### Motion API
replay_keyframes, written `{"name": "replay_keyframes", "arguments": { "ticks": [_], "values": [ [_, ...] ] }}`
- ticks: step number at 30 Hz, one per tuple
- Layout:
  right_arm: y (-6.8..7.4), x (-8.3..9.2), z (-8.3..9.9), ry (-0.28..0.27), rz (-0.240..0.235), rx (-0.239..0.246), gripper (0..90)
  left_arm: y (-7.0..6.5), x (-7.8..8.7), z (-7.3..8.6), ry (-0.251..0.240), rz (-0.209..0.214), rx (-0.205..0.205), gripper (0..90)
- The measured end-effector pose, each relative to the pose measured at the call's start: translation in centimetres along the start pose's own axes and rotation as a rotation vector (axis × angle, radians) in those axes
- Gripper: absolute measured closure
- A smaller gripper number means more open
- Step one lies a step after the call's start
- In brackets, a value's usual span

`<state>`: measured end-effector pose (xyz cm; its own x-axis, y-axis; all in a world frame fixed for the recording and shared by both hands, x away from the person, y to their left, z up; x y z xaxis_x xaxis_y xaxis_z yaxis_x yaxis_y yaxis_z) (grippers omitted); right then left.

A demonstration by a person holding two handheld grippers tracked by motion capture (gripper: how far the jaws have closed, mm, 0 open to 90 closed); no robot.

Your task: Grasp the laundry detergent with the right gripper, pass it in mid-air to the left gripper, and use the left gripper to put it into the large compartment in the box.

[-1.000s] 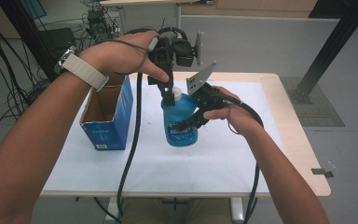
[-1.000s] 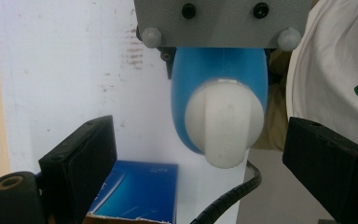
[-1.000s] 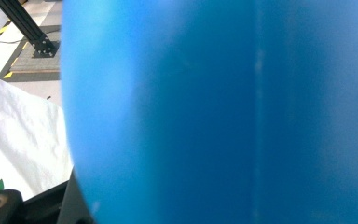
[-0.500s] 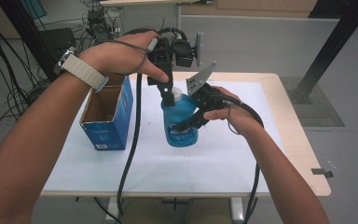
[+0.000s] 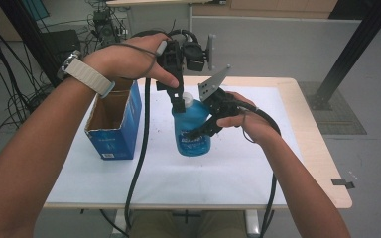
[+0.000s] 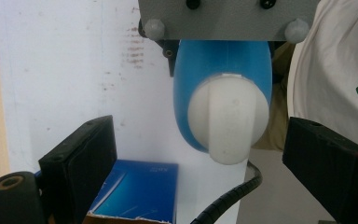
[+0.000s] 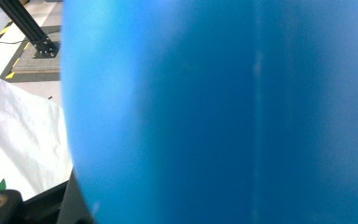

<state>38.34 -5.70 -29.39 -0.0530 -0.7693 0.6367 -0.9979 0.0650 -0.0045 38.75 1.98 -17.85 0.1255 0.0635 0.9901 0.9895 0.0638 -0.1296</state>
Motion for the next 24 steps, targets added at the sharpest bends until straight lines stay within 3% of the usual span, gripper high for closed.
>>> {"name": "replay_keyframes", "arguments": {
  "ticks": [24],
  "values": [
    [0.08,-0.03,-0.23,-0.001,0.000,0.001,42.9,0.08,-0.38,0.18,-0.008,0.000,0.003,10.1]
  ]
}}
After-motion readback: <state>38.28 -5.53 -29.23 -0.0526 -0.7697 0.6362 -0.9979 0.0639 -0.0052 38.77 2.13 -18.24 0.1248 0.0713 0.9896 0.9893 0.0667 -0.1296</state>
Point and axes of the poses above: each handheld gripper's, and its own axes: x roughly backward along the jaws, z roughly out of its underside, y roughly to its left, the point moved 6 cm from there along -x, roughly forward along the jaws, and after that the axes turned 9 degrees about z, right-handed, at the moved point
